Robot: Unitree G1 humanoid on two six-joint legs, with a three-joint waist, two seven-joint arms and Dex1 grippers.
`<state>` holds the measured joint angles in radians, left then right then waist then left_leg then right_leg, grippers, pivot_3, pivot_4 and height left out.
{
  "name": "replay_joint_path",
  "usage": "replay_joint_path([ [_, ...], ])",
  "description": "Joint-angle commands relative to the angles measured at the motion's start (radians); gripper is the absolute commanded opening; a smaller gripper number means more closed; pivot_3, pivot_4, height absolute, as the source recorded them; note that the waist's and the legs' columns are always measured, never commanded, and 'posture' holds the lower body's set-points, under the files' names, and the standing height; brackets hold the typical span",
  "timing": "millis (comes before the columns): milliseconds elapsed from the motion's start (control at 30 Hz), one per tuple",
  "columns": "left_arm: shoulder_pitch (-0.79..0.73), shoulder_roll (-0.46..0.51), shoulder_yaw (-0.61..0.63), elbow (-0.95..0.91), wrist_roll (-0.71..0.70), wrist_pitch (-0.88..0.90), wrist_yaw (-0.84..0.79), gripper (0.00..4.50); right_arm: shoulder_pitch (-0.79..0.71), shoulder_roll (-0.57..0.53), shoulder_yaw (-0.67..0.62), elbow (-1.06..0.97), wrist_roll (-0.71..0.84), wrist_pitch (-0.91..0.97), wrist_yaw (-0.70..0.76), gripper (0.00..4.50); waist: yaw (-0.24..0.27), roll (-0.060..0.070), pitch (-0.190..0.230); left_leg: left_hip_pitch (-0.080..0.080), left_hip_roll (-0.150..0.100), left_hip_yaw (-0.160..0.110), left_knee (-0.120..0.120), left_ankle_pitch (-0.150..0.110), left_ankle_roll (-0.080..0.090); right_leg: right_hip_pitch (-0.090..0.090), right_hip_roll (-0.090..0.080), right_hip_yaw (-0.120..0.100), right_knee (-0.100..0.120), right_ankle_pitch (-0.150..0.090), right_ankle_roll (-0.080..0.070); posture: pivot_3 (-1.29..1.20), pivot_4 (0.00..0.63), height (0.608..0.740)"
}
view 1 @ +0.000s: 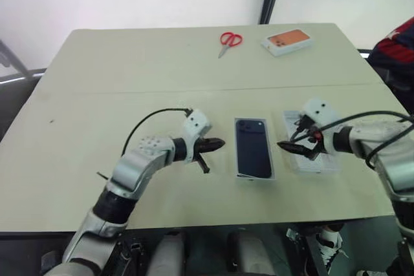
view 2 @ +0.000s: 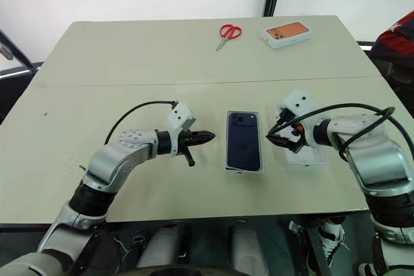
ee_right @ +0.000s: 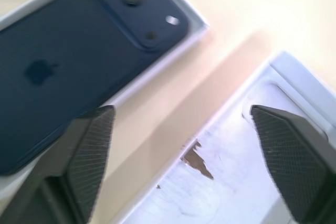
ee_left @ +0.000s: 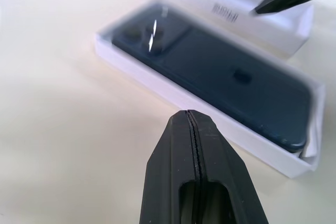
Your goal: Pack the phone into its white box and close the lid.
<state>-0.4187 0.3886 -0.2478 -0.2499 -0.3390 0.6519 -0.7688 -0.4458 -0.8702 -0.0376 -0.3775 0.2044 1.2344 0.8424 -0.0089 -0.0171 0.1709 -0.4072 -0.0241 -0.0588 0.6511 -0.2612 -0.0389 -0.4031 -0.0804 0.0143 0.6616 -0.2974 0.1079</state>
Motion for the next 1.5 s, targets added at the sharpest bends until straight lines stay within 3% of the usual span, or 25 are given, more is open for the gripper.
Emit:
replay_joint_path([
  [33, 0.050, 0.063, 0.030, -0.043, -0.014, -0.181, -0.130, 0.00, -0.090, 0.034, -0.023, 0.059, 0.023, 0.189, -0.081, 4.34, 0.000, 0.000, 0.000, 0.000, 0.000, 0.000, 0.000, 0.000, 0.000, 0.000, 0.000, 0.000, 0.000, 0.000, 0.000, 0.00, 0.150, 0.740],
  [167, 0.085, 0.148, 0.018, -0.046, -0.015, -0.274, -0.253, 0.00, -0.161, 0.062, -0.008, 0.118, 0.030, 0.348, -0.152, 4.34, 0.002, 0.000, 0.000, -0.001, 0.000, 0.000, 0.000, 0.000, 0.000, -0.001, -0.001, 0.000, 0.000, 0.000, 0.000, 0.00, 0.150, 0.740],
  [333, 0.104, 0.178, 0.026, -0.040, -0.028, -0.334, -0.316, 0.00, -0.197, 0.083, 0.000, 0.184, 0.086, 0.380, -0.209, 4.34, 0.000, 0.001, 0.000, -0.001, 0.000, 0.001, 0.000, 0.000, 0.001, -0.001, -0.001, 0.000, -0.001, 0.000, 0.000, 0.00, 0.150, 0.740],
  [433, 0.106, 0.172, 0.029, -0.036, -0.025, -0.338, -0.310, 0.00, -0.200, 0.089, 0.021, 0.187, 0.137, 0.380, -0.243, 3.59, -0.003, 0.001, 0.000, -0.001, 0.000, 0.001, 0.000, 0.000, 0.001, -0.001, 0.000, 0.000, 0.000, 0.000, 0.000, 0.00, 0.150, 0.740],
  [667, 0.113, 0.140, 0.025, -0.028, -0.011, -0.344, -0.264, 0.00, -0.202, 0.089, 0.014, 0.223, 0.281, 0.380, -0.351, 0.02, -0.003, 0.001, 0.000, -0.001, 0.000, 0.001, 0.000, 0.000, 0.001, -0.001, 0.001, -0.001, 0.000, 0.000, 0.000, 0.00, 0.150, 0.740],
  [933, 0.127, 0.125, 0.063, -0.012, -0.033, -0.333, -0.229, 0.00, -0.270, 0.114, -0.110, 0.253, 0.440, 0.380, -0.518, 0.02, -0.005, 0.001, 0.001, -0.001, 0.000, 0.001, 0.000, 0.000, 0.001, -0.001, 0.001, -0.001, 0.001, 0.000, 0.000, 0.00, 0.150, 0.740],
  [1067, 0.133, 0.096, 0.104, 0.019, -0.047, -0.324, -0.178, 0.00, -0.379, 0.219, -0.311, 0.230, 0.570, 0.380, -0.485, 0.02, -0.007, 0.002, 0.001, -0.001, 0.000, 0.002, 0.000, 0.000, 0.001, -0.002, 0.002, 0.000, 0.001, 0.000, 0.000, 0.00, 0.150, 0.740],
  [1200, 0.127, 0.062, 0.174, 0.062, -0.067, -0.319, -0.109, 0.00, -0.335, 0.367, -0.431, 0.236, 1.112, 0.380, -0.639, 0.02, -0.002, 0.000, 0.000, -0.001, 0.002, 0.000, -0.001, 0.000, 0.001, -0.002, 0.003, -0.002, 0.001, 0.000, 0.000, 0.00, 0.150, 0.740],
  [1267, 0.119, 0.064, 0.198, 0.069, -0.080, -0.318, -0.109, 0.00, -0.211, 0.339, -0.300, 0.223, 1.557, 0.169, -0.930, 0.02, 0.001, 0.000, 0.000, -0.001, 0.003, 0.000, -0.001, 0.000, 0.001, -0.001, 0.003, -0.001, 0.001, 0.000, 0.000, 0.00, 0.150, 0.740],
  [1300, 0.115, 0.067, 0.208, 0.071, -0.084, -0.319, -0.111, 0.00, -0.163, 0.335, -0.241, 0.198, 1.688, 0.081, -1.025, 0.02, 0.002, 0.000, 0.000, -0.001, 0.003, -0.001, -0.001, 0.000, 0.001, -0.001, 0.002, -0.002, 0.001, 0.000, 0.000, 0.00, 0.150, 0.740],
  [1367, 0.107, 0.080, 0.223, 0.075, -0.092, -0.317, -0.121, 0.00, -0.091, 0.364, -0.167, 0.128, 1.768, -0.029, -1.120, 0.02, -0.005, 0.001, 0.001, -0.002, 0.001, 0.001, 0.001, 0.000, 0.002, -0.001, 0.001, -0.002, 0.001, 0.000, 0.000, 0.00, 0.150, 0.740],
  [1500, 0.100, 0.115, 0.232, 0.086, -0.081, -0.327, -0.144, 0.00, 0.044, 0.482, -0.095, 0.035, 1.768, -0.173, -1.264, 0.02, -0.011, 0.001, 0.001, -0.001, 0.002, 0.002, 0.001, -0.001, 0.002, -0.001, 0.003, 0.000, 0.002, 0.000, 0.000, 0.00, 0.150, 0.740],
])
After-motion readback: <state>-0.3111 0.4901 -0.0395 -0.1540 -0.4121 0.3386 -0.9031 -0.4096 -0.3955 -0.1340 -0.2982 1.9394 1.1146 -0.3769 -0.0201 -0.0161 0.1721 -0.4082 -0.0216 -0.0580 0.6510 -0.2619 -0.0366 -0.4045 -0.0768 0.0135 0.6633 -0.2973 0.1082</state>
